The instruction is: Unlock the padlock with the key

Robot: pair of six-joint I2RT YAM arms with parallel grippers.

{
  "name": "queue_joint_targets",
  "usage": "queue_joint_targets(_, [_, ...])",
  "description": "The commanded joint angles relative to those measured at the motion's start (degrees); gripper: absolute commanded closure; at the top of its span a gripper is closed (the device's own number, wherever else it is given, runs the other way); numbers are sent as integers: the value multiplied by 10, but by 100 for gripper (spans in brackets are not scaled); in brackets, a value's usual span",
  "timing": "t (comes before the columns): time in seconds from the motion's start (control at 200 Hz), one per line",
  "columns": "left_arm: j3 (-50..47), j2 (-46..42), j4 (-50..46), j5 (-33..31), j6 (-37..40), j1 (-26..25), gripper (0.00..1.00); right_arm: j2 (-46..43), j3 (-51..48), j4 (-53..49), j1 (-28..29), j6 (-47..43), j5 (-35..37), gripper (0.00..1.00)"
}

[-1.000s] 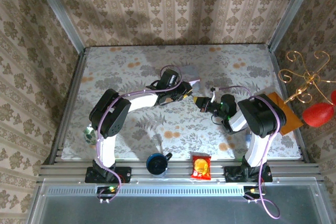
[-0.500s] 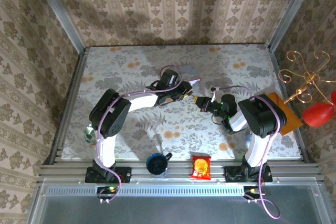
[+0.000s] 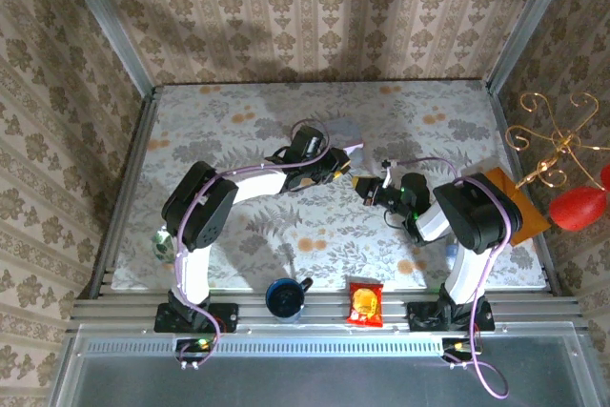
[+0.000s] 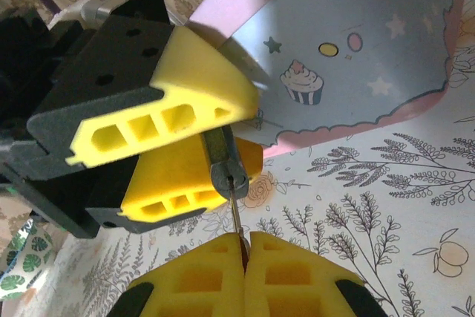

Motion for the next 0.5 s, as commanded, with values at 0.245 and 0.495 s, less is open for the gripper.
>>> queue_joint_targets(0.245, [15, -33, 34, 42, -24, -6, 100, -36, -29, -17, 14, -44, 9, 100])
queue_joint_targets(0.495, [1, -42, 41, 50, -31, -4, 100, -23, -28, 13, -25, -23, -37, 100])
